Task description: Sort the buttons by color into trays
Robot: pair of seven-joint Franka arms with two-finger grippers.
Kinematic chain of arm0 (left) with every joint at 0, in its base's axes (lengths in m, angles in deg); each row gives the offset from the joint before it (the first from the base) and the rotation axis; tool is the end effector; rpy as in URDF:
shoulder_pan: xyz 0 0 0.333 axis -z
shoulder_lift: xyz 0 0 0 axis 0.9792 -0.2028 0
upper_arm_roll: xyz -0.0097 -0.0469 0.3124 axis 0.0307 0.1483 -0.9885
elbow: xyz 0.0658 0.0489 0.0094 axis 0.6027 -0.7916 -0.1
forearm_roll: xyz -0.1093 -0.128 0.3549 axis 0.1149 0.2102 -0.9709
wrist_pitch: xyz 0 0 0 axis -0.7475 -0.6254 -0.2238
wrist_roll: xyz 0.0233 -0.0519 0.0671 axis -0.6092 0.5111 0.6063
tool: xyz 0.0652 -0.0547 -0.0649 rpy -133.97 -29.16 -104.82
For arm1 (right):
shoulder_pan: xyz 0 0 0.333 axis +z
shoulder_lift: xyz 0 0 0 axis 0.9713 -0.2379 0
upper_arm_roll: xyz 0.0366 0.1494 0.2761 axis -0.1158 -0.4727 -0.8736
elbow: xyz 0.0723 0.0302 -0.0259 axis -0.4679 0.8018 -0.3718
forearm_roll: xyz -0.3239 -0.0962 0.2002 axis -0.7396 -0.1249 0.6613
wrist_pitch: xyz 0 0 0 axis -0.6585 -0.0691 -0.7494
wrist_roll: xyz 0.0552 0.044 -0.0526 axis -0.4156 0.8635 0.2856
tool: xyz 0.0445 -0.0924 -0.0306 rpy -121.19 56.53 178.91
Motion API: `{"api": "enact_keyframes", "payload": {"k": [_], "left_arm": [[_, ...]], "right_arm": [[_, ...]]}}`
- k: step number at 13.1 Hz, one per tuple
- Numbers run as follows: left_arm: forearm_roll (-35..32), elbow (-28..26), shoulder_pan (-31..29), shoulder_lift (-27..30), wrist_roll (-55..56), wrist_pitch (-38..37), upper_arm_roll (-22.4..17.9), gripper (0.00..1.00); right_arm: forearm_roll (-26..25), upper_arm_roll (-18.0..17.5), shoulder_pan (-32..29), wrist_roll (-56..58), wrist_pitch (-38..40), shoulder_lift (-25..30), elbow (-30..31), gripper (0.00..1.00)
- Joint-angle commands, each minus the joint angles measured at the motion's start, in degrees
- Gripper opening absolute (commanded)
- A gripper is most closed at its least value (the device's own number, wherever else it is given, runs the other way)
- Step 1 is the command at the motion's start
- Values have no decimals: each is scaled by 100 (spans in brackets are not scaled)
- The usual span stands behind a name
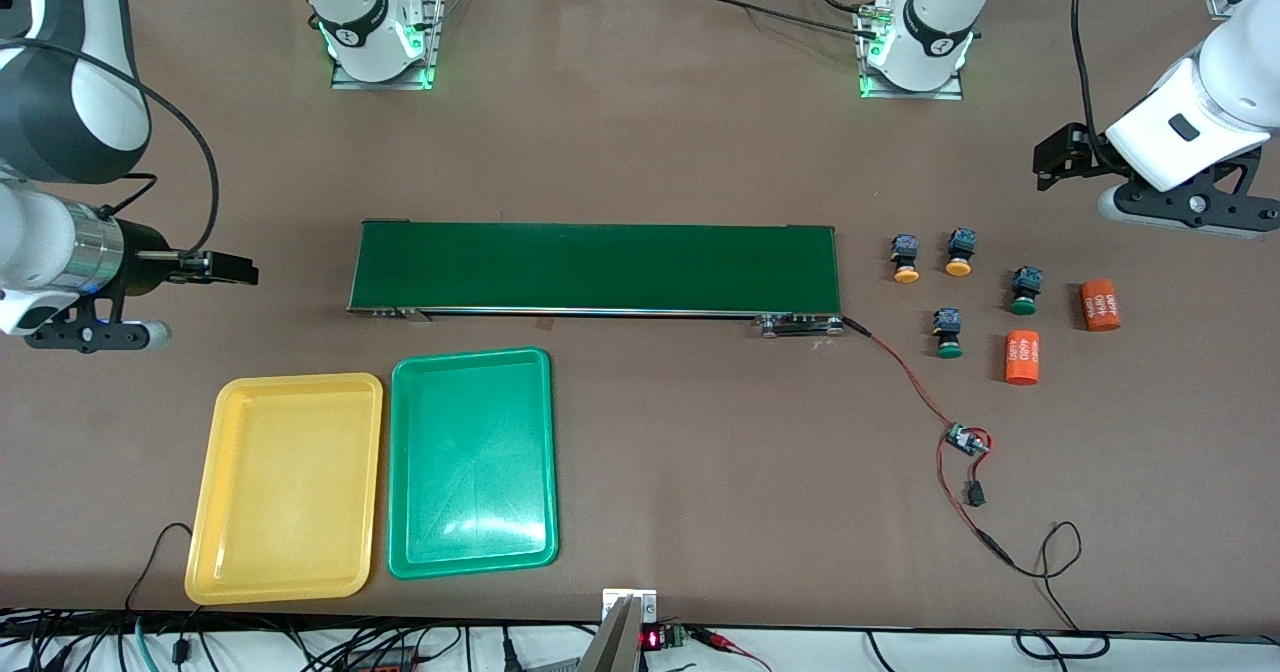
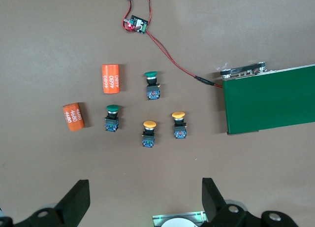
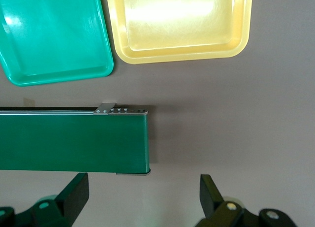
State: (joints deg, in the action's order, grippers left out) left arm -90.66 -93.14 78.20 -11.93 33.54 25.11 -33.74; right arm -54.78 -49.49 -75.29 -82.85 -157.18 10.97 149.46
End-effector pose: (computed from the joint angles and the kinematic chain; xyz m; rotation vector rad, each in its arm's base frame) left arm 0.5521 -0.0612 0.6060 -3.0452 0.2539 0.2245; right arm 0.6307 0.0131 0.4756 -3.0732 0.0446 0.3583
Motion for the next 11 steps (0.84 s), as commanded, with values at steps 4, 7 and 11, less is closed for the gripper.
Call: {"api": "enact_keyframes", "payload": {"k": [4, 7, 11], "left_arm": [[19, -47, -16, 103, -5, -168, -31, 100], [19, -38, -7, 94, 48, -159, -22, 100], [19, -21, 11, 94, 48, -177, -22, 100]], "right_arm": [[-22, 3, -16, -64, -893, 918, 1550, 100], [-22, -6, 10, -81, -1077, 1103, 1901, 100], [-13, -6, 10, -90, -1131, 1191, 2078, 100]]}}
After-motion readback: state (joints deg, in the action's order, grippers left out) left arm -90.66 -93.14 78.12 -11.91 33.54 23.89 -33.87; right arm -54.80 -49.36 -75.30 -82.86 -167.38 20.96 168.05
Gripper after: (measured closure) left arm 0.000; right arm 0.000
